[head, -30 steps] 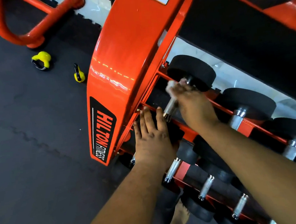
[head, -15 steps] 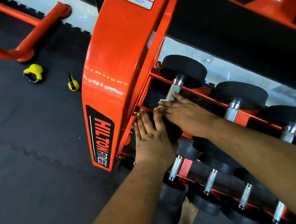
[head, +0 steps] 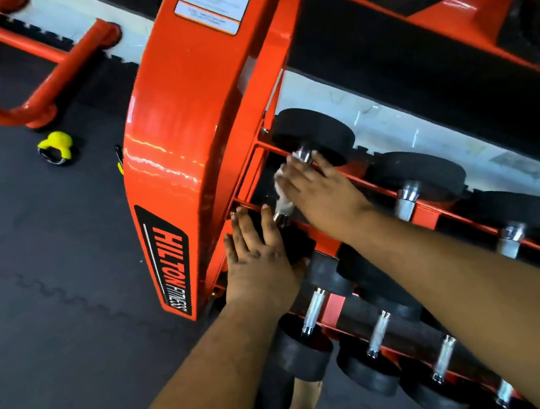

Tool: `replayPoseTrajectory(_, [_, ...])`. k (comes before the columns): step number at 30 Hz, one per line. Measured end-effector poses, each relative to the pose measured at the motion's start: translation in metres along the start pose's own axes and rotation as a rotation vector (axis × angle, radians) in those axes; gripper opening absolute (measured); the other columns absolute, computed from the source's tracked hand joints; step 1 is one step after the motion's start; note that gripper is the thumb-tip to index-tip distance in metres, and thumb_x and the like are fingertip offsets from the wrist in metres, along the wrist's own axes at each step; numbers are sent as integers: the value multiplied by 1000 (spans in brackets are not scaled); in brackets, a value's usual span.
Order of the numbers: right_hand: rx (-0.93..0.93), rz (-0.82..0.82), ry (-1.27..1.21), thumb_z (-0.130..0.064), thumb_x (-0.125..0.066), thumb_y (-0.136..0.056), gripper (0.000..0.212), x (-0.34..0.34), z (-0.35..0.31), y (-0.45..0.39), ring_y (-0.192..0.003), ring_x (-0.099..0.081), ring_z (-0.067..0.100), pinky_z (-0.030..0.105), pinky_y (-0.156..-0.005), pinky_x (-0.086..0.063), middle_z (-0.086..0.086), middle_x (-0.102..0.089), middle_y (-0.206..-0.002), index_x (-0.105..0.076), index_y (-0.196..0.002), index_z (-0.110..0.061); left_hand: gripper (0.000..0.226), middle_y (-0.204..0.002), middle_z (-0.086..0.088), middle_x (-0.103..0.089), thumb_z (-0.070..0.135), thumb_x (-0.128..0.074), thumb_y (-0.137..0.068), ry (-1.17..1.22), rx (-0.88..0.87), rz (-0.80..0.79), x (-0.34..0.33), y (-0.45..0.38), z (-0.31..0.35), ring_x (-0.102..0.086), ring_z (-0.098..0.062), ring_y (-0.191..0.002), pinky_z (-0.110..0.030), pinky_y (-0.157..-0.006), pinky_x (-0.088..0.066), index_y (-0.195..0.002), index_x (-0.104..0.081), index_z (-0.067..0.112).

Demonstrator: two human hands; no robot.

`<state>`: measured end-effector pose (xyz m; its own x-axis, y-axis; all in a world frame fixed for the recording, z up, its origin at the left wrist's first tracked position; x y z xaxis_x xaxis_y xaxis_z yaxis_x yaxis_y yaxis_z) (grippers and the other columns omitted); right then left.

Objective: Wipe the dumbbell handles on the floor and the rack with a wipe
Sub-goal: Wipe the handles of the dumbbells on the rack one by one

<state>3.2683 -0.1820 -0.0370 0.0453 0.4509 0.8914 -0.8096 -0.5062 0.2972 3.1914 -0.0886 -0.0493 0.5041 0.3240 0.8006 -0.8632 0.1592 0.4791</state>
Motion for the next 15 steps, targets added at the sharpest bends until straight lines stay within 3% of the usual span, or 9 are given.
replayPoseTrajectory(3, [-99,-27,17,-23,-23,-98,57,6,-5,-17,-152,-21,36,53,-122,-18,19,-35,-157,-37,-151,-6,106,-162,-24,29,67,-44,-95,-16,22,-3,5,1,-1,24,-36,-153,-51,-125,7,-155,27,16])
replayPoseTrajectory(6, [42,74,-142,-19,-24,-93,57,7,-25,-7,-148,-32,32,52,-123,-18,12,-52,-146,-55,-140,-11,106,-162,-22,28,67,-44,-95,-16,37,-12,5,1,1,23,-35,-153,-51,-126,7,-156,27,17])
replayPoseTrajectory(8, [223,200,-306,-9,-43,-90,51,10,-32,12,-146,-37,28,49,-124,-17,8,-55,-146,-58,-138,-12,106,-162,-21,30,66,-44,-95,-14,43,-25,2,0,0,24,-34,-153,-50,-126,8,-155,29,17])
replayPoseTrajectory(11, [329,226,-498,0,-71,-81,68,-4,-22,37,-146,-38,24,43,-122,-20,6,-50,-152,-52,-145,-11,109,-163,-19,29,68,-47,-94,-4,49,-10,3,-1,0,23,-32,-153,-47,-125,11,-156,27,19])
replayPoseTrajectory(13, [277,314,-506,-1,-68,-85,65,-5,-13,45,-146,-39,21,44,-121,-27,3,-48,-153,-51,-146,-15,109,-163,-19,30,68,-47,-94,-12,56,-16,3,0,-2,24,-32,-153,-48,-125,11,-156,29,20])
replayPoseTrajectory(15, [71,377,-628,5,-58,-89,64,-3,9,43,-145,-40,22,46,-118,-35,3,-45,-155,-48,-149,-16,109,-162,-18,31,68,-47,-94,-23,69,-16,3,0,-2,24,-32,-153,-48,-125,10,-155,30,20])
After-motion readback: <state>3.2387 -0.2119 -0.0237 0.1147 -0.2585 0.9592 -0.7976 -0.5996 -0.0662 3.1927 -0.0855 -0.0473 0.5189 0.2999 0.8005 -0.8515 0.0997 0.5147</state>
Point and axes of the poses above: each hand's wrist, its own y-axis away from the middle knuckle, its own x-axis out of the back of the hand, z = x × y, the point moved 10 cm from there along -y, towards the middle knuckle
